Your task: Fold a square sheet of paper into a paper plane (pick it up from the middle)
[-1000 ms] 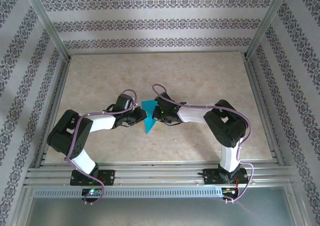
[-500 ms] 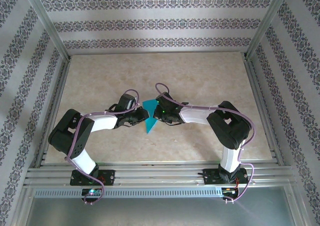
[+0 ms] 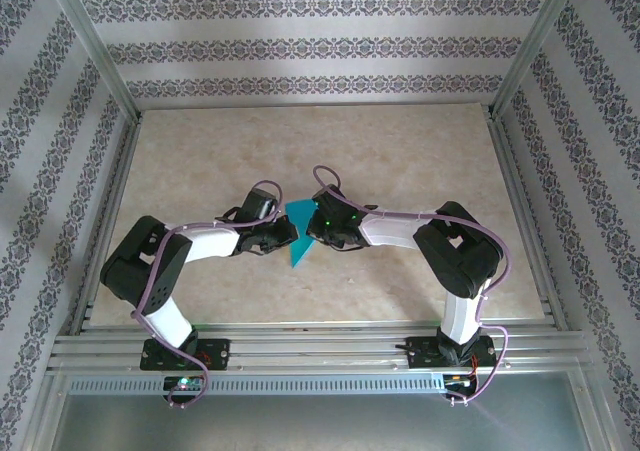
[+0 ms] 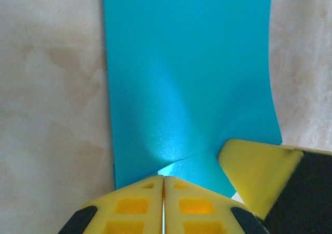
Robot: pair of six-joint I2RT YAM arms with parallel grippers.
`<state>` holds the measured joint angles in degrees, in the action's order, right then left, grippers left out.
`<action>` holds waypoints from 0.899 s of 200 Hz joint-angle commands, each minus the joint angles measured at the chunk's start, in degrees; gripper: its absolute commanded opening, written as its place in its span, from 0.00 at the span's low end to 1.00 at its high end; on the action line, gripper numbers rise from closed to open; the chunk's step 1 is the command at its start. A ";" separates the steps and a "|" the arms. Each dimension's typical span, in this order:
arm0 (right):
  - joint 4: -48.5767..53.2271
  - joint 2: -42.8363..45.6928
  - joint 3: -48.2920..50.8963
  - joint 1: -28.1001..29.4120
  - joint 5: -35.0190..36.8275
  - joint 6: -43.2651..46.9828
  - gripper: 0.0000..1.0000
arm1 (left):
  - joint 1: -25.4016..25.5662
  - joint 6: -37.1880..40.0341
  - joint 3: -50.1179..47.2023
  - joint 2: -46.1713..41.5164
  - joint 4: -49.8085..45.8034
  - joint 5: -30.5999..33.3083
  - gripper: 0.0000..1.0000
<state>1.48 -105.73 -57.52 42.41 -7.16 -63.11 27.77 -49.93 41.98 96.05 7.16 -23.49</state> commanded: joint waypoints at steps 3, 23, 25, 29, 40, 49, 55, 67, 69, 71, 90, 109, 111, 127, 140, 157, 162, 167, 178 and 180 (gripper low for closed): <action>-2.94 1.79 1.30 -1.55 -4.56 -1.14 0.19 | 0.71 1.73 2.18 1.96 -3.84 0.51 0.08; -5.08 1.67 2.13 -3.39 -8.16 -0.75 0.23 | 0.76 2.58 2.91 3.14 -5.73 0.50 0.06; -5.28 1.67 2.25 -3.57 -8.38 -0.71 0.24 | 0.74 2.74 2.97 3.26 -5.90 0.47 0.06; -5.69 1.63 2.47 -3.90 -8.90 -0.56 0.24 | 0.80 2.87 3.17 3.41 -6.20 0.53 0.06; -6.23 1.30 2.85 -5.10 -10.56 -0.14 0.25 | 0.80 3.19 3.27 3.62 -6.46 0.41 0.05; -7.22 0.92 3.18 -6.02 -12.07 0.29 0.25 | 0.80 3.51 3.42 3.70 -6.85 0.52 0.05; -7.08 0.57 2.80 -6.64 -13.27 0.78 0.25 | 0.80 3.84 3.54 3.63 -7.09 0.48 0.05; -7.25 -0.09 2.37 -7.75 -15.13 1.59 0.25 | 0.81 4.60 4.04 3.83 -7.94 0.52 0.05; -7.27 -0.22 2.27 -7.89 -15.33 1.72 0.25 | 0.82 4.72 4.11 3.89 -8.10 0.54 0.05; -7.23 -0.36 2.20 -7.99 -15.65 1.82 0.25 | 0.85 4.86 4.20 3.95 -8.23 0.50 0.05; -7.27 -1.69 1.16 -9.33 -18.45 2.38 0.25 | 0.86 5.73 4.43 4.30 -8.64 0.37 0.05; -6.32 -2.67 0.26 -10.04 -20.12 2.58 0.24 | 0.81 6.33 4.75 4.41 -9.01 0.08 0.05; -6.14 -2.73 0.16 -10.06 -20.21 2.63 0.24 | 0.80 6.38 4.71 4.47 -9.12 0.10 0.05; -5.50 -3.50 -0.14 -10.40 -20.98 2.64 0.24 | 0.84 6.82 4.89 4.53 -9.13 0.00 0.05; -5.56 -4.10 -0.40 -10.51 -21.76 2.64 0.24 | 0.80 7.28 5.28 4.67 -9.35 -0.14 0.05; -6.17 -4.47 -0.79 -10.60 -22.74 2.73 0.23 | 0.86 8.24 5.67 4.78 -10.09 -0.20 0.05; -6.22 -4.61 -1.00 -10.60 -23.00 2.82 0.22 | 0.80 8.58 5.86 4.92 -10.49 -0.14 0.05; -6.14 -4.73 -1.29 -10.60 -23.28 2.96 0.21 | 0.81 9.06 6.08 4.89 -10.82 -0.03 0.05; -6.22 -4.92 -1.64 -10.68 -23.73 2.91 0.18 | 0.80 10.03 6.68 4.92 -11.69 0.19 0.05; -6.22 -4.92 -1.74 -10.68 -23.72 2.86 0.18 | 0.80 10.25 6.77 4.87 -11.76 0.19 0.05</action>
<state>-4.56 -109.56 -57.06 32.34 -28.38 -61.12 27.79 -43.24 47.46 99.70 0.30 -23.92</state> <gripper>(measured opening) 0.201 0.057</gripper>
